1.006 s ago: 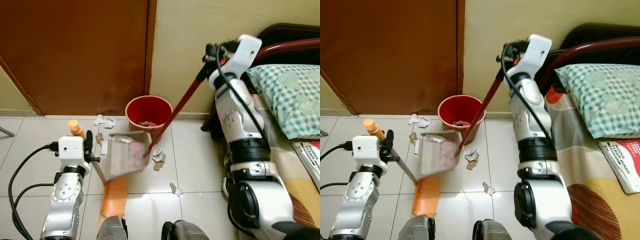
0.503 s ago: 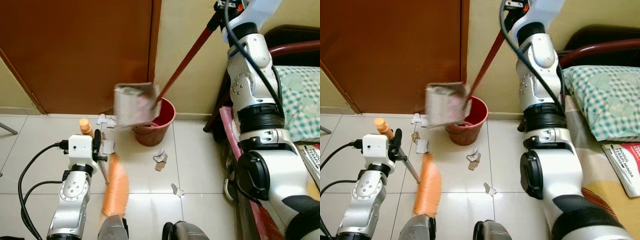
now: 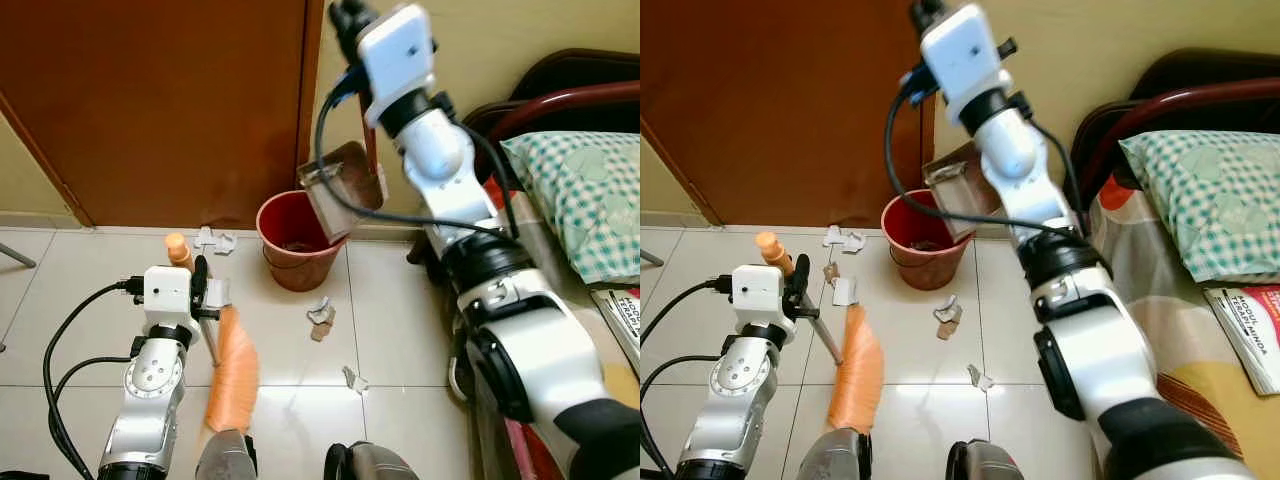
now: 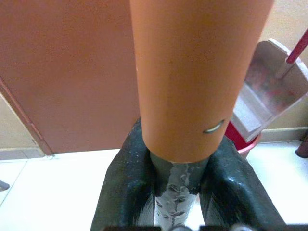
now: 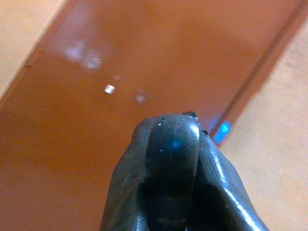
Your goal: Sweep floor
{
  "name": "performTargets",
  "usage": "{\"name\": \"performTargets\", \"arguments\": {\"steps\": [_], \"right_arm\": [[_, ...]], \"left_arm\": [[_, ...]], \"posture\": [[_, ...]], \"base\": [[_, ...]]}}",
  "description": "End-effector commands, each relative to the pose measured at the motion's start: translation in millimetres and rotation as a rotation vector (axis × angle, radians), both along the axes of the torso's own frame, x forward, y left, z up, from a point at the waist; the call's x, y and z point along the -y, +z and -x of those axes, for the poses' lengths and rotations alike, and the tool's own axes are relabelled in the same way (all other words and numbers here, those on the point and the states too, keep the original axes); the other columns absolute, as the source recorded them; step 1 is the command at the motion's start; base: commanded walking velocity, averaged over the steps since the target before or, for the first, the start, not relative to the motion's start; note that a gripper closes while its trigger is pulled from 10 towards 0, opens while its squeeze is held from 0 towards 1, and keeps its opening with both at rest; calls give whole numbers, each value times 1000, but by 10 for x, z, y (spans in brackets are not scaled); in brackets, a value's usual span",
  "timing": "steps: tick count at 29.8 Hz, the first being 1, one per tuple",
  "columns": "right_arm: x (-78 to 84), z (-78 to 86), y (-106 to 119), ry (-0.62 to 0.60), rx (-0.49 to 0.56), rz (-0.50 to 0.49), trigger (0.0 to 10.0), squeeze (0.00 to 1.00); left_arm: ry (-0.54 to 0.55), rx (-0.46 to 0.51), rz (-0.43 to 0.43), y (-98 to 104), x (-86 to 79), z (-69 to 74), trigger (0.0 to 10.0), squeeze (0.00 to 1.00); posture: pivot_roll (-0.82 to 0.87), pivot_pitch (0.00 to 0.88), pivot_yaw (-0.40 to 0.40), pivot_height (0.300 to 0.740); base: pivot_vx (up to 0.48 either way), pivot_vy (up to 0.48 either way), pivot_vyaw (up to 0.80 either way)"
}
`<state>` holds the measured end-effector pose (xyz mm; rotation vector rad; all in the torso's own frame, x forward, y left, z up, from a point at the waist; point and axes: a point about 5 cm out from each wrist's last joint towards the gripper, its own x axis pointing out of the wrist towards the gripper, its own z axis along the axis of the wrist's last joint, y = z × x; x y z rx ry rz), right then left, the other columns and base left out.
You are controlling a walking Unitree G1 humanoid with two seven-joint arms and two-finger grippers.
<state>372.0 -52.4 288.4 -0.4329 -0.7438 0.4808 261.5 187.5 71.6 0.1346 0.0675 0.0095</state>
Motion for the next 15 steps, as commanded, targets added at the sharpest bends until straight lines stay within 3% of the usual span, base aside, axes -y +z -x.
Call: {"name": "performTargets", "arguments": {"steps": [1, 9, 12, 15], "right_arm": [[-64, 92, 131, 47, 105, 22, 10000, 0], [-140, 125, 72, 84, 157, 78, 10000, 0], [-82, 119, 120, 55, 184, 65, 10000, 0], [77, 90, 193, -40, 231, 75, 10000, 0]], "left_arm": [[10, -102, -3, -200, -7, 83, 10000, 0], [4, -103, -2, -212, 19, 66, 10000, 0], [3, -102, -1, -208, 36, 62, 10000, 0], [7, -102, -1, -211, 26, 61, 10000, 0]], "posture": [[62, 96, -84, 740], [57, 94, -85, 740], [55, 93, -88, 740], [55, 93, -90, 740]], "base": [[0, 0, 0], [0, 0, 0], [0, 0, 0], [0, 0, 0]]}}
